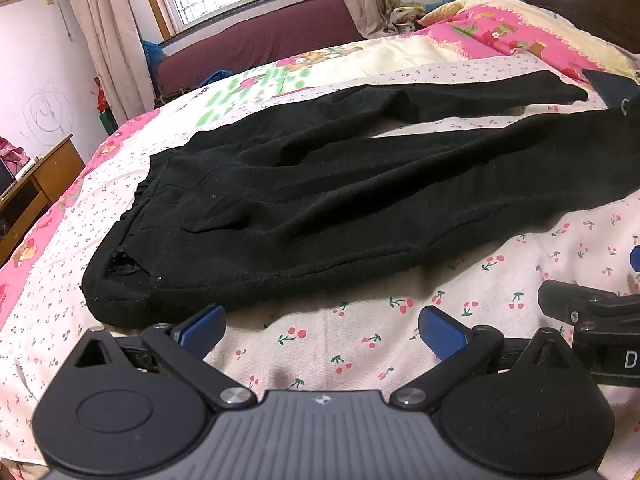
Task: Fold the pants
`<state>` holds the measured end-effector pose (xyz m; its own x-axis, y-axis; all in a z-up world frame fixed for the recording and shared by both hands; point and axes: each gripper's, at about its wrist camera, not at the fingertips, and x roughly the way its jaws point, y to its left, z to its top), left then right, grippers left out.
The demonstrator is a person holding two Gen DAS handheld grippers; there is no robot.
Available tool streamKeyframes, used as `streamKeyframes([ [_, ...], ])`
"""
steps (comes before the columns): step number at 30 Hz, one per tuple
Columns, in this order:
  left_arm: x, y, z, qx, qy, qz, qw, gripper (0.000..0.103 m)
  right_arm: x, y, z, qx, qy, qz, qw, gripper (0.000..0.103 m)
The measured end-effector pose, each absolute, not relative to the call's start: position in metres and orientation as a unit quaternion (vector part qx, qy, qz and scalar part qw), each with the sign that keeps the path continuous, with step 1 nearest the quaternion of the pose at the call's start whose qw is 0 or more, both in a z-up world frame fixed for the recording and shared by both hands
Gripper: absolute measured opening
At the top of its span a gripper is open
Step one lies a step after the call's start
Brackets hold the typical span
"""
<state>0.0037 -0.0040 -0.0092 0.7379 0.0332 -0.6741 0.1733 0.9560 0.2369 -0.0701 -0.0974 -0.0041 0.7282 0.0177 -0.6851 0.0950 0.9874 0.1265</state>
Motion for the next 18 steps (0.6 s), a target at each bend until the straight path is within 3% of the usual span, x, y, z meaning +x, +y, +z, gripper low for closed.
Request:
streamKeyframes([
  [18,0.0048,-0.0040,-0.0099,0.146,0.362,-0.037,0.920,0.103,-0.0692,-0.0976,-0.0063,0.079,0.371,-0.020,0.925,0.100],
])
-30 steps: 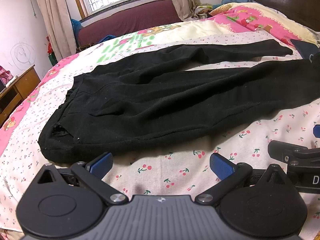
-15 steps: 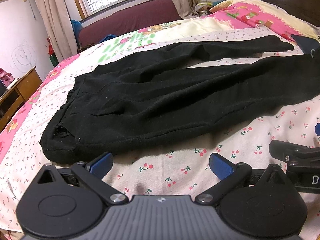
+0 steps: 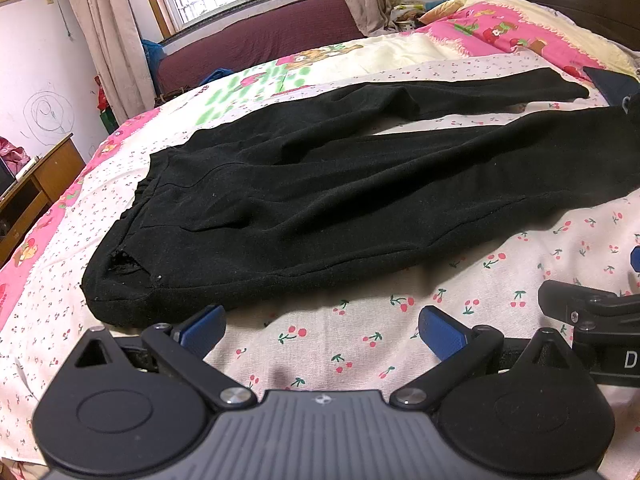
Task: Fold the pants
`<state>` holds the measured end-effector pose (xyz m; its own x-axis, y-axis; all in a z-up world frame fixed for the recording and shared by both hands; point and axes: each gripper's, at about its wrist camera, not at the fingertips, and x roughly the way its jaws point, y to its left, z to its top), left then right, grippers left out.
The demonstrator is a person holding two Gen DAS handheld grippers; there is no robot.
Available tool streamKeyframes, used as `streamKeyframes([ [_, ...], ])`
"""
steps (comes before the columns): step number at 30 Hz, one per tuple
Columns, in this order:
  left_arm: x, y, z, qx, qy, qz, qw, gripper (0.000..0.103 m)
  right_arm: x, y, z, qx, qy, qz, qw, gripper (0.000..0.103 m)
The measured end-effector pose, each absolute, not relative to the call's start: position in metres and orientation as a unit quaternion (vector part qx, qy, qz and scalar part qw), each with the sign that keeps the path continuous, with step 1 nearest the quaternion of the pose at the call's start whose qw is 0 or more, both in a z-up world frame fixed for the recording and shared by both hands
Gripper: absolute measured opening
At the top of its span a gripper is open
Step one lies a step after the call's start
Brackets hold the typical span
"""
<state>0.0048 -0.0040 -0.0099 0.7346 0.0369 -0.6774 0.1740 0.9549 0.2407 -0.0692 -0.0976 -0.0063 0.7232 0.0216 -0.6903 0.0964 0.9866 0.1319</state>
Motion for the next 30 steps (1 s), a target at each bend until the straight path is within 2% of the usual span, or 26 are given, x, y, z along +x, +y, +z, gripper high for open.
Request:
streamKeyframes([
  [21,0.009,-0.005,-0.013,0.151,0.372,-0.030,0.915,0.103,-0.064,-0.098,-0.012,0.086,0.378,-0.018,0.921,0.100],
  [30,0.014,0.010,-0.004,0.112,0.367,-0.020,0.923,0.103,-0.059,-0.086,0.000,0.073,0.367,0.003,0.928,0.100],
])
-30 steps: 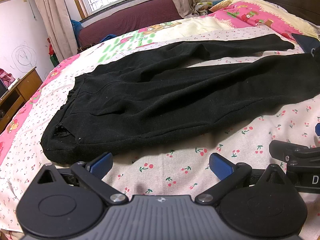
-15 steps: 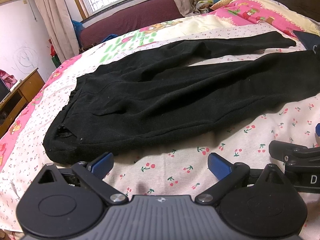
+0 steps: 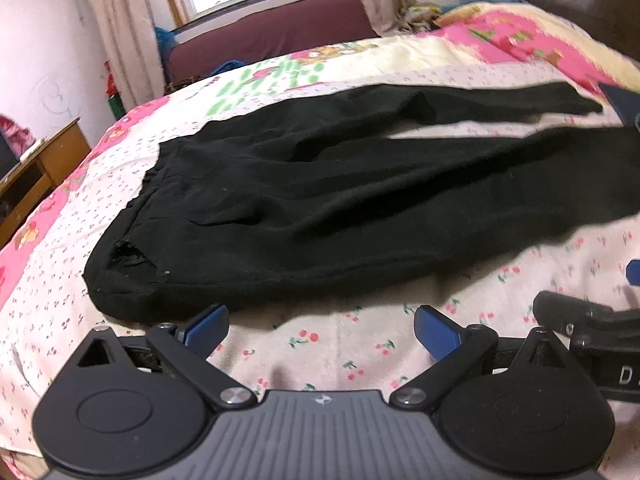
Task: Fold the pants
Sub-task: 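Grasp the waistband of the black pants with the left gripper while the right gripper grasps the other waistband corner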
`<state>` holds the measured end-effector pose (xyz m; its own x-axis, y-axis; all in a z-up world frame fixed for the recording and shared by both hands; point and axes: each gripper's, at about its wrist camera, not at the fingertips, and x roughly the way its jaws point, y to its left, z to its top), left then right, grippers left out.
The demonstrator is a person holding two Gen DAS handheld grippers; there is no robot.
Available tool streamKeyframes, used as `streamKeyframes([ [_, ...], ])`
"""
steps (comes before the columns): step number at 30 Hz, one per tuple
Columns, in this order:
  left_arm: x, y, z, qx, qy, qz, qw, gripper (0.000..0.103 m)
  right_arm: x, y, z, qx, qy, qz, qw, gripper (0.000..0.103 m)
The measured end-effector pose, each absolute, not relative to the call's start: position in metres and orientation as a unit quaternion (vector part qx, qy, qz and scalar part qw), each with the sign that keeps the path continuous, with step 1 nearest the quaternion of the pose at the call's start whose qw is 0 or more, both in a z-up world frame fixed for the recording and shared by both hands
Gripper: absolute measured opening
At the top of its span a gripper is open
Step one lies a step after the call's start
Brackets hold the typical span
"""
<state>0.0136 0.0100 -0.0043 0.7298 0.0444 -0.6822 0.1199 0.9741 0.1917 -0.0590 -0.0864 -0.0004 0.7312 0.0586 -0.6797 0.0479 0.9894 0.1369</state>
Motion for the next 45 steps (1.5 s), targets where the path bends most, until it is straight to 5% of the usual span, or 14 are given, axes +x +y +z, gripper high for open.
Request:
streamKeyframes([
  [11,0.030,0.062,0.017,0.051,0.351,0.026,0.935,0.103,-0.019,-0.045,0.017,0.031,0.346,0.062,0.936,0.100],
  [18,0.040,0.121,0.031,0.097,0.291,0.070,0.949,0.103,0.007,0.019,0.014,-0.050,0.338,0.141,0.929,0.100],
  [32,0.103,0.224,-0.019,0.097,0.329,0.042,0.938,0.103,0.040,0.144,-0.025,-0.185,0.333,0.283,0.880,0.099],
  [36,0.111,0.229,-0.030,0.085,0.346,0.007,0.934,0.103,0.053,0.145,-0.033,-0.181,0.350,0.272,0.878,0.085],
  [45,0.109,0.236,-0.028,0.096,0.353,-0.033,0.930,0.076,0.068,0.145,-0.027,-0.157,0.351,0.289,0.877,0.067],
])
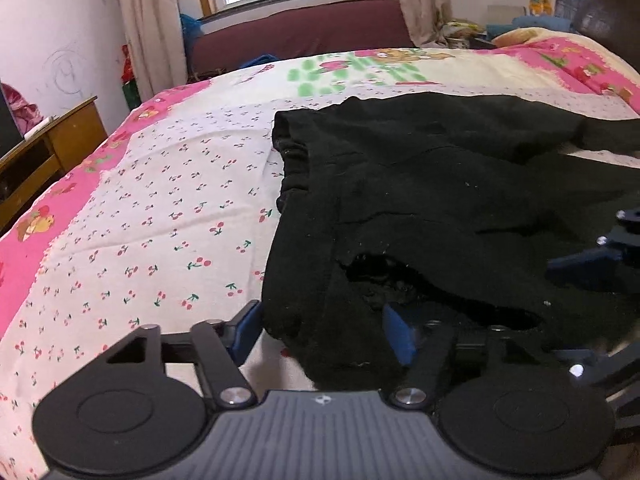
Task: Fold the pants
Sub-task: 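Grasp the waistband of the black pants with the left gripper while the right gripper grasps the other waistband corner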
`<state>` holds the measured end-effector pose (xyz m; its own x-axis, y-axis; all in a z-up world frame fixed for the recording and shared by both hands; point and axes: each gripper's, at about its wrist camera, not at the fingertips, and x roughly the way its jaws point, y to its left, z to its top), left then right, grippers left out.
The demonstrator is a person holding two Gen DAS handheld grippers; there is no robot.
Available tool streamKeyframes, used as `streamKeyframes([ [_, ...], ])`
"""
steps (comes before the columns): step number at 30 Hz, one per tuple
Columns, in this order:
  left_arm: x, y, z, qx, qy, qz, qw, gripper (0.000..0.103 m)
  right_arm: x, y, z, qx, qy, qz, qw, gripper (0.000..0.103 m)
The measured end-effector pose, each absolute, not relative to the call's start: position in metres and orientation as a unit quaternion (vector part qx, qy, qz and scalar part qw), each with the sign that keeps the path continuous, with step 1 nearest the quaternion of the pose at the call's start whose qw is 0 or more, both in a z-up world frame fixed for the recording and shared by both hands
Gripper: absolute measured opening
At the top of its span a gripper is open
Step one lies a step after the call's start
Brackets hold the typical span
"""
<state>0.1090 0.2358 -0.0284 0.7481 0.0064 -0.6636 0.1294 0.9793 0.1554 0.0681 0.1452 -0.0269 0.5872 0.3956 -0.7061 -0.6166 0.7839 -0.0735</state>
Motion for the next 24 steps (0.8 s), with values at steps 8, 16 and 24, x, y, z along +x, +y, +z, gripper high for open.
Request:
streamKeyframes([
  [8,0.129,0.233,-0.043,0.131,0.358,-0.039,0.924,0.081,0.063,0.170,-0.043,-0.230,0.310,0.298,0.873,0.077],
  [16,0.122,0.252,-0.025,0.088,0.361,-0.046,0.927,0.044,0.071,0.176,-0.026,-0.187,0.345,0.309,0.867,0.026],
  [24,0.106,0.278,-0.014,0.073,0.359,-0.044,0.929,0.041,0.069,0.187,-0.010,-0.150,0.370,0.330,0.855,0.019],
])
